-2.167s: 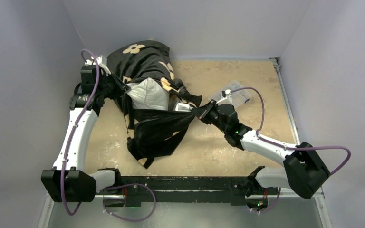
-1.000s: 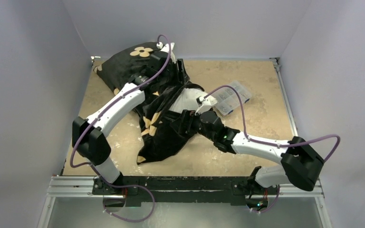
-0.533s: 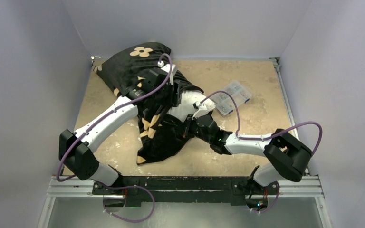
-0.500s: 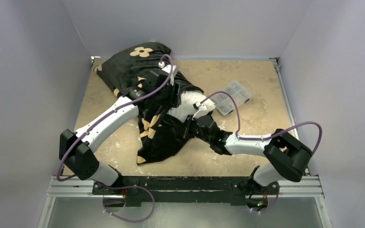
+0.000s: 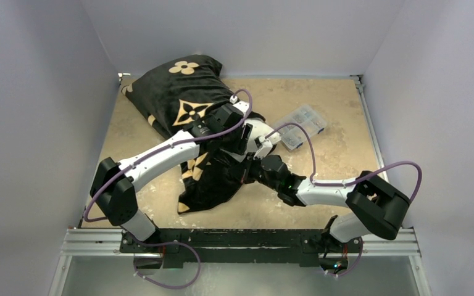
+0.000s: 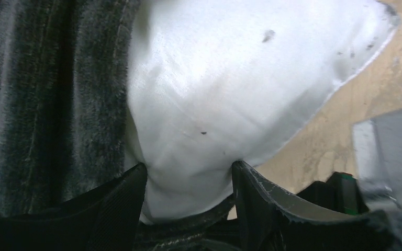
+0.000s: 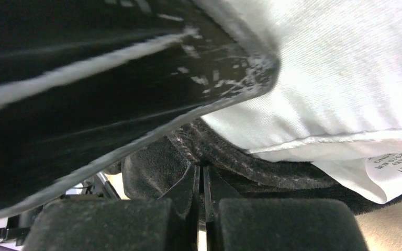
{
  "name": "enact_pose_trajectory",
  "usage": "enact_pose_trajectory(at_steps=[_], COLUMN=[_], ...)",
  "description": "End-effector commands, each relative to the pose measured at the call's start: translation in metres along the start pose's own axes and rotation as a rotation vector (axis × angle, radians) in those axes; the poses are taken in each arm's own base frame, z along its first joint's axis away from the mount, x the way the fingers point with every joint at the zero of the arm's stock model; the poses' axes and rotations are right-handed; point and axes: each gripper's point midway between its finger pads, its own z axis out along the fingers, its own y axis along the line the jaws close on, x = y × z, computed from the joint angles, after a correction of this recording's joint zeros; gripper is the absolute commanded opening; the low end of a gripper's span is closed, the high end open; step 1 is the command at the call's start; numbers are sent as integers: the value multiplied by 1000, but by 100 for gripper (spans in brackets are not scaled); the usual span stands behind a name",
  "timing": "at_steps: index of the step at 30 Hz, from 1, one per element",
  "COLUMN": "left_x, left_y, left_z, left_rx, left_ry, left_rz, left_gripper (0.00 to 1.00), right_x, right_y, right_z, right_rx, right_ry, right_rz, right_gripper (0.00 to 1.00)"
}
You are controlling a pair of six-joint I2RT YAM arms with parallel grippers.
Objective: Remove the pillowcase from the pillow
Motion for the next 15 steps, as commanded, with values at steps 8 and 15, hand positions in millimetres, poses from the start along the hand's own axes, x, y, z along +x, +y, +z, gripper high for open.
enact_pose_trajectory(at_steps=[8, 15], left_x=[1, -82], left_y=[42, 48], left_z=[48, 41], left_rx=[-260, -278], left_ry=[-56, -250], left_rz=[-45, -135], left_gripper=[39, 0], right_x=[-2, 6], right_y=[22, 24], right_z=[-11, -19], right_rx=[-108, -149], right_ry=[-12, 10], right_rz=[7, -5], right_gripper=[0, 0])
